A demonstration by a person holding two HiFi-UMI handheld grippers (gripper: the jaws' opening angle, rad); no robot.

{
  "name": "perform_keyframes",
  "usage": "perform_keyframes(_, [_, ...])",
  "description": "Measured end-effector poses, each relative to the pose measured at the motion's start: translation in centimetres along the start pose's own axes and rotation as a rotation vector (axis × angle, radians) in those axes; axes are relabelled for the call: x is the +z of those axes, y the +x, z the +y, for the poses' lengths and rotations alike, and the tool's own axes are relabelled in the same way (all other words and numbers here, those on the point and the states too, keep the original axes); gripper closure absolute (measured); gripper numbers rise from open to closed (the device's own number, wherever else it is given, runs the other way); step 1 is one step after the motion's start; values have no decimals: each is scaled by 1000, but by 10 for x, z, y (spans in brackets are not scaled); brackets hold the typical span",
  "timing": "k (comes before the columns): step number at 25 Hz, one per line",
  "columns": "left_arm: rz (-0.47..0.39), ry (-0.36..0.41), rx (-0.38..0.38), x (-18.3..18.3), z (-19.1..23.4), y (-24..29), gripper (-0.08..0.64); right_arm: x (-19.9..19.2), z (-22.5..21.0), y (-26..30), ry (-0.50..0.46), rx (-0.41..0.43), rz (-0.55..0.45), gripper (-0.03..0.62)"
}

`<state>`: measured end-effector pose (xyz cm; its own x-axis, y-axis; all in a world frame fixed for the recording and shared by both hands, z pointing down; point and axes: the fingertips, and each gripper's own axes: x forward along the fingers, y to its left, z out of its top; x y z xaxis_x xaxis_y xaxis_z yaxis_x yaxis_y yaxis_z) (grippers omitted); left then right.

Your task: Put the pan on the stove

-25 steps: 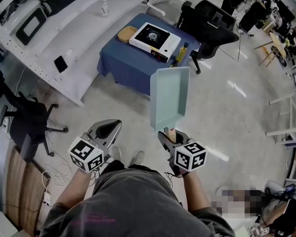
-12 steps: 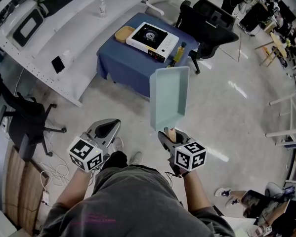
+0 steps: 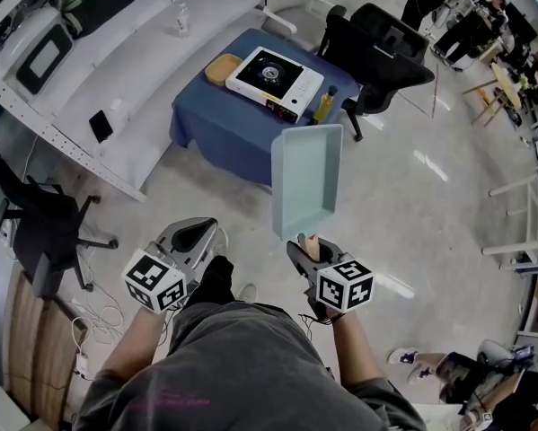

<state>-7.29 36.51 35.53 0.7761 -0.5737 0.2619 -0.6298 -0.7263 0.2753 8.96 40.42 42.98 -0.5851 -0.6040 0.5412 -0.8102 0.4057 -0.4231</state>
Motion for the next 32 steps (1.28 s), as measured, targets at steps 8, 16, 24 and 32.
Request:
perform_keyframes(8, [9, -6, -18, 7, 36, 29, 558, 23, -20, 30, 13, -18, 1, 471])
perform_keyframes(16, [24, -23, -26, 15, 89, 51, 558, 52, -34, 77, 28, -32, 12, 470])
perform_keyframes(24, [36, -39, -37, 33, 150, 77, 558, 86, -47, 129, 45, -46, 34, 471])
perform_keyframes(32, [56, -49, -71, 56, 205, 106, 558, 130, -62, 172, 68, -77, 47, 471])
